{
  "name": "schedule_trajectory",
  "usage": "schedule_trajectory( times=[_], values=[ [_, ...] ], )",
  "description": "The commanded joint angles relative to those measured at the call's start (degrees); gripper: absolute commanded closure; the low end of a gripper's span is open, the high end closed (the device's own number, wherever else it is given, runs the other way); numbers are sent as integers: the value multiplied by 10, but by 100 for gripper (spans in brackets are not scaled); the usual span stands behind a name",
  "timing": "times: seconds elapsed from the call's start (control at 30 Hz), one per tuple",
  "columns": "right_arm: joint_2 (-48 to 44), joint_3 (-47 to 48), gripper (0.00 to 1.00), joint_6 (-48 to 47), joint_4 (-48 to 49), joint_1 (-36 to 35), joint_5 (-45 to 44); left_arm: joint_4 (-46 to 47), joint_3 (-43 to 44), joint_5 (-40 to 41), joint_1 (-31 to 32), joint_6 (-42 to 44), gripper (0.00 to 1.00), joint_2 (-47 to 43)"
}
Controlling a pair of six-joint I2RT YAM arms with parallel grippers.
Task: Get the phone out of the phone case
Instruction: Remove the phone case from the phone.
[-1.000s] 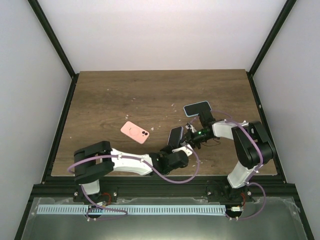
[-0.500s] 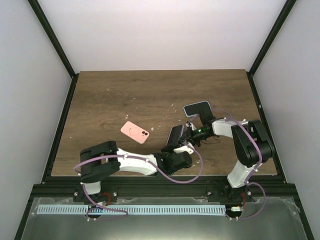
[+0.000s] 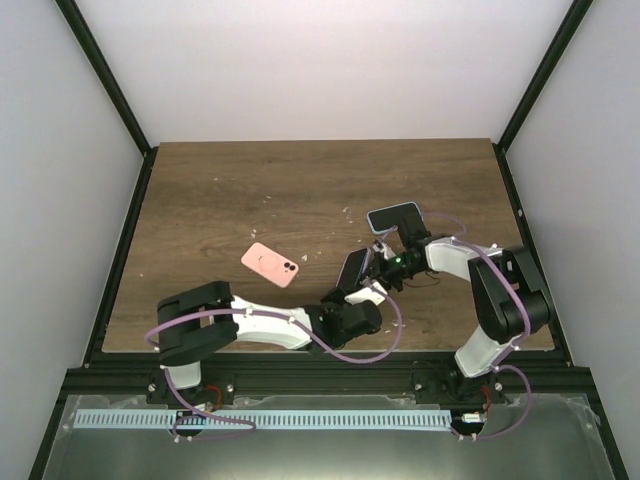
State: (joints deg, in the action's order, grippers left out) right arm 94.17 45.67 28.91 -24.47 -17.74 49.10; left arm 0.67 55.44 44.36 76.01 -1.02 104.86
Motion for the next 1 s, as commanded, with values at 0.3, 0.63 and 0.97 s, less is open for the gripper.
schedule_trajectory(
  times=[0.3,0.63,0.97],
  values=[
    [-42,26,99,-43,21,1,-111,5,-22,-62,-3,-67,100,-63],
    [-56,38,99,-73,33,1,-158,11,-62,-67,-3,-100,100,-153],
    [-83,129,99,-266,-45,15,-218,-9,-116,-69,-4,-130,100,-277]
  ],
)
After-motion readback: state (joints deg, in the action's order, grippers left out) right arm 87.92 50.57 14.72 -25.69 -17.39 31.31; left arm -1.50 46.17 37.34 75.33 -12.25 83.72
